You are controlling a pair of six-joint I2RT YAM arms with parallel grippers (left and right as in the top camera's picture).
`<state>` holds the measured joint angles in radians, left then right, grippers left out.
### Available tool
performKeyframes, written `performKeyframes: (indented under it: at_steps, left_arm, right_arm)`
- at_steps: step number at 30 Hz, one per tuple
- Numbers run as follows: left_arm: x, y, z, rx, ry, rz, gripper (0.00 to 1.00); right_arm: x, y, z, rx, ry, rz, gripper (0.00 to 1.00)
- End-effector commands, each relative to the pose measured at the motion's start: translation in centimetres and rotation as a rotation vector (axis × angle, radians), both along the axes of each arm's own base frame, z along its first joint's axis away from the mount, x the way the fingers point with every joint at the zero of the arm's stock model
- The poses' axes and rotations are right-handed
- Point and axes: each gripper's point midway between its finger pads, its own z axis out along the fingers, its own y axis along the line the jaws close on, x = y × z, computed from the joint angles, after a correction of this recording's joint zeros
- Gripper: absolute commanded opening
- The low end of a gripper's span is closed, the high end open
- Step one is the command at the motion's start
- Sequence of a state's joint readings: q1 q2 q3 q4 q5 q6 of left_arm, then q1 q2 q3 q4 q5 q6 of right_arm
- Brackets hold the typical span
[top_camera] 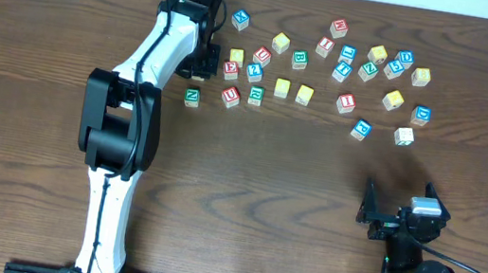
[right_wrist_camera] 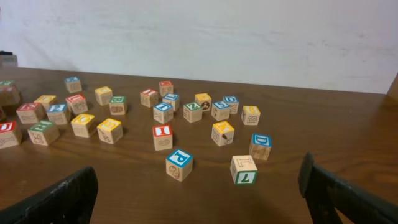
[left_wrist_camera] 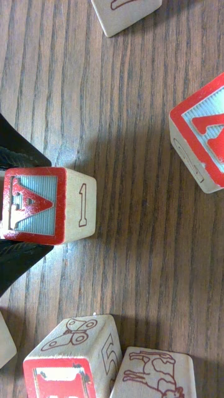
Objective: Spell out AI2
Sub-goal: 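Lower the left gripper and close it on the red A block, then lift the A block and carry it toward the open table area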
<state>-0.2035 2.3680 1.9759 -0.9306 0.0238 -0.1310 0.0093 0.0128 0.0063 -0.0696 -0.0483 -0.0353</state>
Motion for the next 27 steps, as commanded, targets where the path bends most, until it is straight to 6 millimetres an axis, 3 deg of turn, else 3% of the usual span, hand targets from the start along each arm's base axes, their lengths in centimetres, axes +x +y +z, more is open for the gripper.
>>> performKeyframes:
  at_steps: [1, 6, 11, 16, 17, 20, 24, 27]
  left_arm:
    - [0.1, 0.2, -0.5, 0.000, 0.010, 0.003, 0.22]
    - [0.3, 0.2, 0.3, -0.003, -0.008, 0.002, 0.22]
    - [0.8, 0.1, 7.6, -0.026, -0.142, -0.013, 0.22]
    - [-0.3, 0.3, 15.4, -0.050, -0.274, -0.019, 0.22]
    - [-1.2, 0.5, 17.8, -0.056, -0.308, -0.019, 0.22]
    - [-3.5, 1.0, 21.4, -0.062, -0.335, -0.018, 0.22]
    - [-7.6, 1.8, 24.9, -0.069, -0.333, 0.003, 0.22]
    - [-10.5, 2.4, 26.4, -0.065, -0.313, 0.003, 0.21]
  right_arm:
    - [0.0, -0.3, -0.1, 0.012, 0.002, -0.015, 0.99]
    - [0.0, -0.3, -0.1, 0.012, 0.002, -0.015, 0.99]
    - [0.0, -0.3, -0.1, 0.012, 0.002, -0.015, 0.99]
    - [0.0, -0.3, -0.1, 0.012, 0.002, -0.015, 0.99]
    - [0.0, -0.3, -0.1, 0.012, 0.002, -0.015, 0.99]
    - [0.0, -0.3, -0.1, 0.012, 0.002, -0.015, 0.99]
    - [0.0, -0.3, -0.1, 0.012, 0.002, -0.015, 0.99]
    - [0.0, -0.3, 0.0, 0.012, 0.001, -0.015, 0.99]
